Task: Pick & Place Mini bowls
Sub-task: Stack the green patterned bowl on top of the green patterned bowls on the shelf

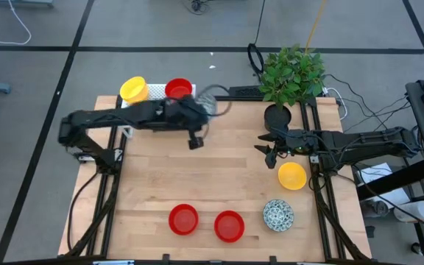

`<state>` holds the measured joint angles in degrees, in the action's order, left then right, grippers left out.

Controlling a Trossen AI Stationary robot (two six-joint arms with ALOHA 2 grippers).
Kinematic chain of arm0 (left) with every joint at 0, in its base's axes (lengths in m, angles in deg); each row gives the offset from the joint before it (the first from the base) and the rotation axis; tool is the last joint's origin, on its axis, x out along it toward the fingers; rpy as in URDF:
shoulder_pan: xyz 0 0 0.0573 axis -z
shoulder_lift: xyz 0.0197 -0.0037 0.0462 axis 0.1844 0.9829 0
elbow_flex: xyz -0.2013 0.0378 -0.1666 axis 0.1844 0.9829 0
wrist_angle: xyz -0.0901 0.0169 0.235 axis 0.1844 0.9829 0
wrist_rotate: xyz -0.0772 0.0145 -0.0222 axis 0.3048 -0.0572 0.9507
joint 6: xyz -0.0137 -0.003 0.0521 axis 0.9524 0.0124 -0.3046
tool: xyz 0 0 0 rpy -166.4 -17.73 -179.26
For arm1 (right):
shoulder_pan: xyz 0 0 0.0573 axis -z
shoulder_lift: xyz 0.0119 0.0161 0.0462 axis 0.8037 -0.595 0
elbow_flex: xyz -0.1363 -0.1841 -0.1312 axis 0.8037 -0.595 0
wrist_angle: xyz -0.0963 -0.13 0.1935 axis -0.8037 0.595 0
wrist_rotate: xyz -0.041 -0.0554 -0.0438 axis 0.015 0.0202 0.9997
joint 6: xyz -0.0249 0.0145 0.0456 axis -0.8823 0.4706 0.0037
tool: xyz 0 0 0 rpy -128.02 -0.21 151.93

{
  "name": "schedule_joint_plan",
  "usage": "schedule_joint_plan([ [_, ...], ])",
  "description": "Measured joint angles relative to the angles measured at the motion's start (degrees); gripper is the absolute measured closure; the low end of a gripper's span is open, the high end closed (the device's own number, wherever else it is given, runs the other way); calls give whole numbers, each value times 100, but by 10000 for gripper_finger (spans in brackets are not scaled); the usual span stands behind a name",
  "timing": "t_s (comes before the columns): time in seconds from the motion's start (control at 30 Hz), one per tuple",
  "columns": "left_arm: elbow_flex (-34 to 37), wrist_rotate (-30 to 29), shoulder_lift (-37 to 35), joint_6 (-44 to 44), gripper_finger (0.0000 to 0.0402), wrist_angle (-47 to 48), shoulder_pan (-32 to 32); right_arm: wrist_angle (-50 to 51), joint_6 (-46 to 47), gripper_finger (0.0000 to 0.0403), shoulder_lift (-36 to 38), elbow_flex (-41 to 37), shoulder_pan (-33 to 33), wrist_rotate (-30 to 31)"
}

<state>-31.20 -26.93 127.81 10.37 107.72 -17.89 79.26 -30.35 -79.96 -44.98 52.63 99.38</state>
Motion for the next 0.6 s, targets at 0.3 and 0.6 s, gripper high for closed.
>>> schedule_joint_plan([
  [0.3,-4,-1239,-816,553,371,1580,-16,-28,7,218,0,0,4,7],
  [0.6,-4,-1344,-820,1845,381,3841,-482,-28,8,218,0,0,4,22],
])
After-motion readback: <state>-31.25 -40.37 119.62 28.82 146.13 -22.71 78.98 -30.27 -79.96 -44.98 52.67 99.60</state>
